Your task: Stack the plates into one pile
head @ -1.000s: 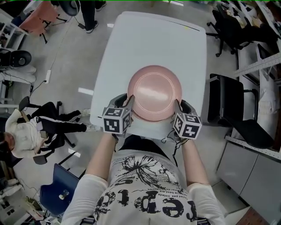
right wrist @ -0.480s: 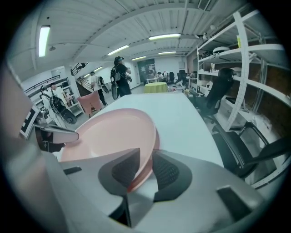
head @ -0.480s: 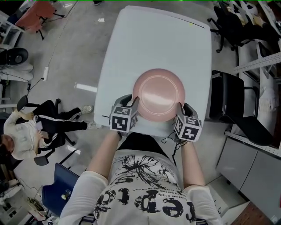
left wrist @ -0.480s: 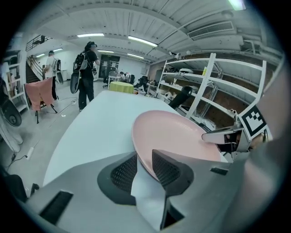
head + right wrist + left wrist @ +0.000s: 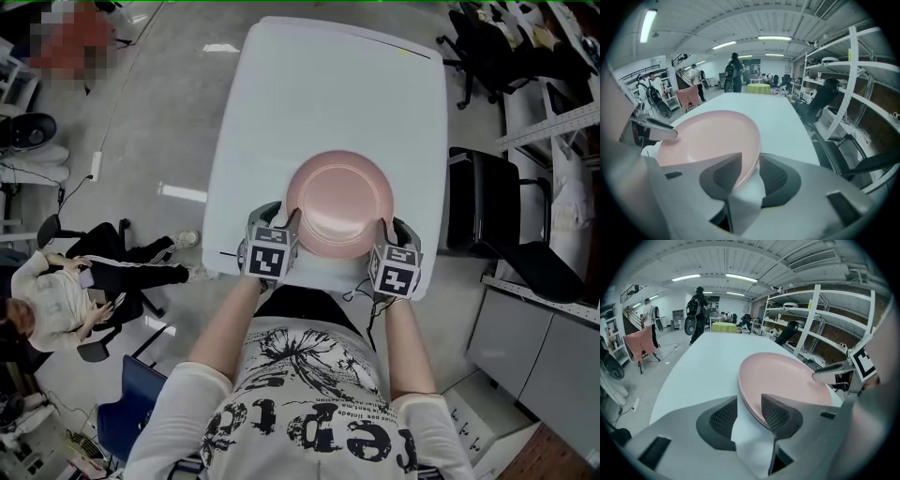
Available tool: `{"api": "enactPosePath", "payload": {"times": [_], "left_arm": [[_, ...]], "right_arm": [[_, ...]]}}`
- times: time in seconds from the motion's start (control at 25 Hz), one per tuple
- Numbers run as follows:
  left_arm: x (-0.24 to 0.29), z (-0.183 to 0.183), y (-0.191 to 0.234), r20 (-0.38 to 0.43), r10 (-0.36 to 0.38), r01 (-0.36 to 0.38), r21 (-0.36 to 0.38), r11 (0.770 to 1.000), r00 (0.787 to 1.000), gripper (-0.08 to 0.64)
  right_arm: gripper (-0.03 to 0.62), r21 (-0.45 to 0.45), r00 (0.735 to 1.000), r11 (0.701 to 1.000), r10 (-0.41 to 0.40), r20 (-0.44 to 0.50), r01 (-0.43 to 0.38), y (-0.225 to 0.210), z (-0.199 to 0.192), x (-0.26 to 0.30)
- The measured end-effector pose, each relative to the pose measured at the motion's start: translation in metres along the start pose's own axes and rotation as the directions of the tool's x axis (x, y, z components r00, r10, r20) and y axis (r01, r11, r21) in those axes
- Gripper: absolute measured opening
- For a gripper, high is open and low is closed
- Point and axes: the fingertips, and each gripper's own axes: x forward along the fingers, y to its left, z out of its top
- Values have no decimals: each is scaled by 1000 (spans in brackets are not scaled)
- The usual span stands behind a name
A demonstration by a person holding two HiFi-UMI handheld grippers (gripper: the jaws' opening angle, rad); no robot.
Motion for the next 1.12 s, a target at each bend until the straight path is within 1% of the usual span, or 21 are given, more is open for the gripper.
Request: {"api": "enactPosePath", "payload": {"times": [0.04,0.12,0.2,0.32,0.36,0.4,0.44,0.52,0.56,0.6,0.68,0.76,0.84,0.88,0.96,1.04,1.12], "left_arm": [[0,-1,1,1,-2,2,-4,1000,1000,177],[1,-1,1,5,-7,7,-14,1000,1000,195],[-3,2,2,25,-3,4,-14,1000,1000,198],[-19,20,-1,108,4,-7,24,1000,994,179],[-27,27,-4,138,-2,-2,33,999,990,153],[-35,33,-8,165,-14,7,38,999,986,135],[-44,39,-13,191,-27,20,41,999,981,132],[-63,53,-19,248,-43,36,32,999,968,87],[-72,61,-21,279,-46,41,23,999,959,46],[-82,69,-22,308,-51,48,17,999,950,16],[-99,86,-26,352,-73,66,30,997,933,5],[-114,100,-34,369,-105,87,65,994,923,5],[-133,112,-46,383,-146,120,92,989,912,5],[-143,120,-53,403,-169,138,104,985,899,5],[-164,138,-66,462,-214,169,137,976,861,5],[-185,153,-76,528,-257,182,191,965,810,5],[-206,163,-86,580,-294,172,256,951,760,6]], "right_arm": [[130,-6,1000,1000,6,-8,-6,1,-2,1],[176,-19,1000,1000,11,-15,-11,2,-6,2],[179,-16,1000,1000,12,1,-12,1,-5,0],[179,-17,998,999,33,54,-33,3,8,-12],[178,-25,996,999,42,77,-40,4,13,-18],[166,-34,994,999,45,103,-42,5,19,-26],[142,-37,990,999,42,131,-37,5,26,-35],[112,-8,981,1000,28,194,-27,0,41,-53],[44,18,974,999,27,225,-32,-3,48,-61],[8,40,967,998,33,253,-45,-4,55,-70],[8,43,948,996,65,313,-83,-2,71,-88],[6,-7,916,991,124,381,-131,7,88,-108],[6,-75,866,980,197,459,-184,19,105,-133],[6,-108,839,975,221,497,-193,24,114,-146],[6,-158,792,971,240,561,-182,29,130,-170],[6,-186,743,966,256,618,-178,33,144,-191],[6,-206,698,961,277,661,-187,38,154,-210]]}}
